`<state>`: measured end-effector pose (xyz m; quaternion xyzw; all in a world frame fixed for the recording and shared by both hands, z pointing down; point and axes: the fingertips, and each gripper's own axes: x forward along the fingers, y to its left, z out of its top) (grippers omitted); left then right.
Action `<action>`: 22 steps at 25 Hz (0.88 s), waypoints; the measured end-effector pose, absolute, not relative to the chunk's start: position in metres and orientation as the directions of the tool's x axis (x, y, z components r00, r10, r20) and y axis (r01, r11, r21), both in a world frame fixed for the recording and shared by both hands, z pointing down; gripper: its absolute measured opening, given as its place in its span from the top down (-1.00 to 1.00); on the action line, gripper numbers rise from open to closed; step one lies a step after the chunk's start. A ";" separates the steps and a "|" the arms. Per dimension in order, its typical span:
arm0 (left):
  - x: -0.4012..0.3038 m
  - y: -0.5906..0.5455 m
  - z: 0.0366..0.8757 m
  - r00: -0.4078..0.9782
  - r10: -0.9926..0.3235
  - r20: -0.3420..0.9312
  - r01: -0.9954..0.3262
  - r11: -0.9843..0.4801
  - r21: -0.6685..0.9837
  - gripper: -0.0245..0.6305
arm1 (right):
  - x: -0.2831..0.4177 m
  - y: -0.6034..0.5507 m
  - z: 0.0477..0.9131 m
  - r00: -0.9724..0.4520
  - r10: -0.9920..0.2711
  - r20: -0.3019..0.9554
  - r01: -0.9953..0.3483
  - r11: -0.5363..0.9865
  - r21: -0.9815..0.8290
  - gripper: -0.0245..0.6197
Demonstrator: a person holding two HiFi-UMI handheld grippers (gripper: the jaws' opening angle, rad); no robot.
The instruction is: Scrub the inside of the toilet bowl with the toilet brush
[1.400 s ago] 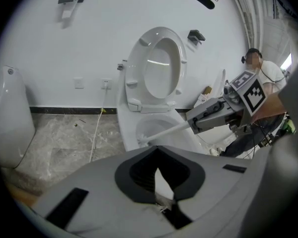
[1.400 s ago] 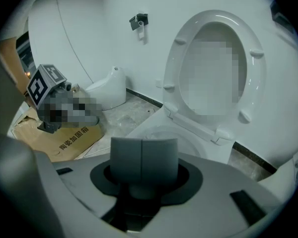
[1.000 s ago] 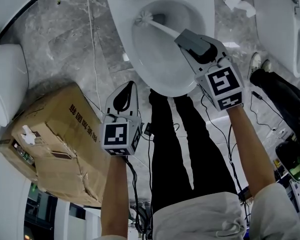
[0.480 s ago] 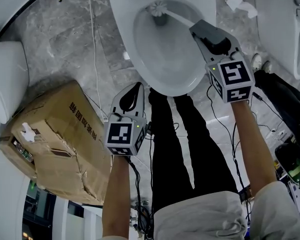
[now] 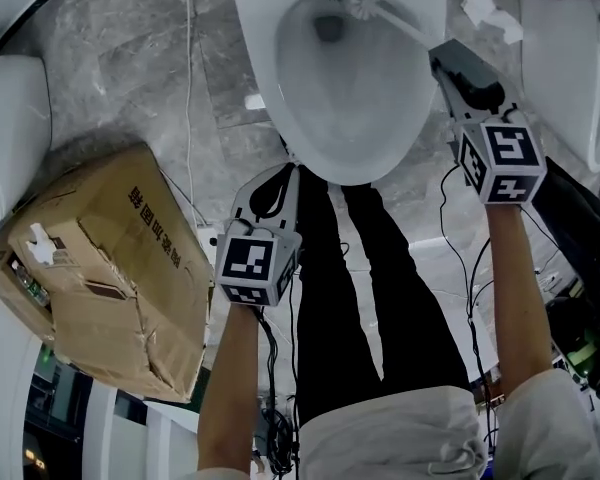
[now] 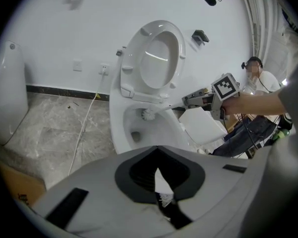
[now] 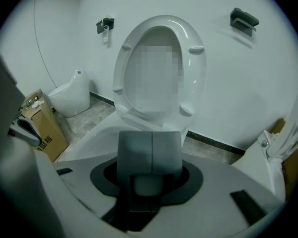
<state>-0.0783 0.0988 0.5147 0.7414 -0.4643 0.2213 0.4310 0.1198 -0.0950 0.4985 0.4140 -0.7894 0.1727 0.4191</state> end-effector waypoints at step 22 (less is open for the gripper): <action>-0.059 0.147 0.499 0.371 -0.570 0.733 -0.911 -0.070 0.407 0.86 | 0.196 -0.048 0.489 -0.256 -0.484 0.837 -0.831 0.553 0.065 0.38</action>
